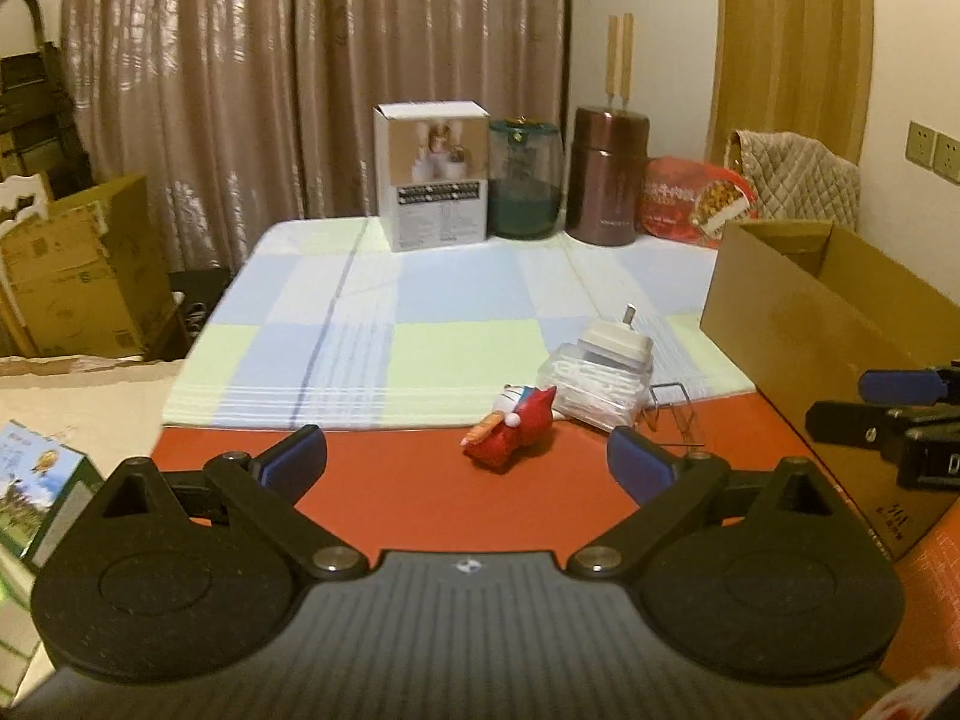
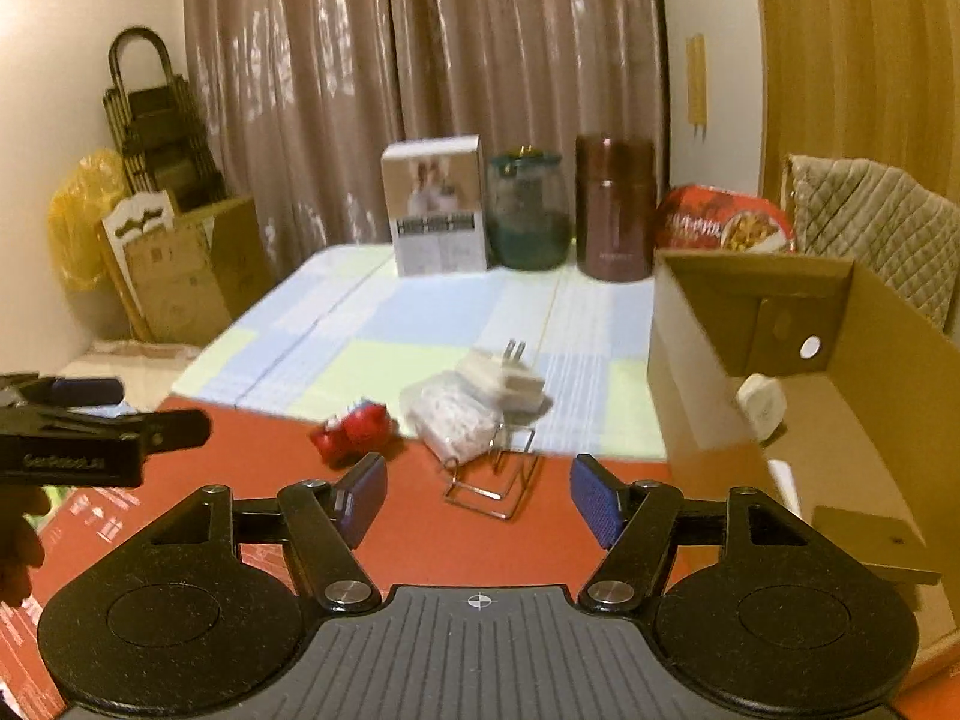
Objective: Organize rigid objects
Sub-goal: 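Move both empty tools back toward the items on the orange mat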
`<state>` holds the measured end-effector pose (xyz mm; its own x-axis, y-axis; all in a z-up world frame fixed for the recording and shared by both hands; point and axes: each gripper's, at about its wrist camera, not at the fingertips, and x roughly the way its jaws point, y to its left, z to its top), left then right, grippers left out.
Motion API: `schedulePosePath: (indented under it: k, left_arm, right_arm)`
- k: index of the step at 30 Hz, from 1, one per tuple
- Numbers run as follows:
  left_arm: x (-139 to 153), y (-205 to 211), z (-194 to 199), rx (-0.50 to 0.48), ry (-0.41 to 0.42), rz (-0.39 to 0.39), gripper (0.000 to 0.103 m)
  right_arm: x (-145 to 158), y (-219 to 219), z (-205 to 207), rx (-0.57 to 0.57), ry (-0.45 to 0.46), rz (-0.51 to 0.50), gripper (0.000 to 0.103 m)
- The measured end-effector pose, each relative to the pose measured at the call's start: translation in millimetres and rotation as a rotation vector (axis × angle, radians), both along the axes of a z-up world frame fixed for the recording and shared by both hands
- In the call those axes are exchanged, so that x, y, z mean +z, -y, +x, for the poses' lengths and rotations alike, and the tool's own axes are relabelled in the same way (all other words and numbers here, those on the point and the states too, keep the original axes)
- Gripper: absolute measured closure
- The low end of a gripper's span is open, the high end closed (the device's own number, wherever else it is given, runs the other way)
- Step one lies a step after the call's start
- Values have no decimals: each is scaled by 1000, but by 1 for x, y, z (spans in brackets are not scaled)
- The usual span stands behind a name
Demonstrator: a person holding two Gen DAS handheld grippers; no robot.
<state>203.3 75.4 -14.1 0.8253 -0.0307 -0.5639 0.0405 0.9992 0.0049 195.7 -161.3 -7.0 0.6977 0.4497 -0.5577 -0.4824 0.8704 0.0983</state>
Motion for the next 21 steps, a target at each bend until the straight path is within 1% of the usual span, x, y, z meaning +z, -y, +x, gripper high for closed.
schedulePosePath:
  k: [2,5,11,13,15,16,18,21]
  left_arm:
    - [-7,0,13,-24,-7,-7,5]
    - [-14,2,34,-53,-10,3,5]
    - [-18,-2,74,-112,-14,-11,5]
    - [-24,-5,84,-124,-22,1,5]
    - [-32,-12,93,-120,-47,13,5]
    - [-34,-16,96,-112,-54,7,5]
    - [-36,-24,100,-91,-64,-22,5]
    - [-37,-30,105,-77,-66,-67,5]
  right_arm:
    - [-9,-6,6,-7,-8,-26,38]
    - [-23,-15,14,-23,-28,-42,38]
    - [-56,-37,34,-62,-65,-64,36]
    - [-67,-44,42,-72,-73,-68,35]
    - [-77,-50,51,-95,-84,-64,34]
    - [-80,-52,54,-108,-88,-58,34]
    - [-85,-57,63,-135,-86,-42,34]
    - [-93,-65,74,-173,-78,-46,33]
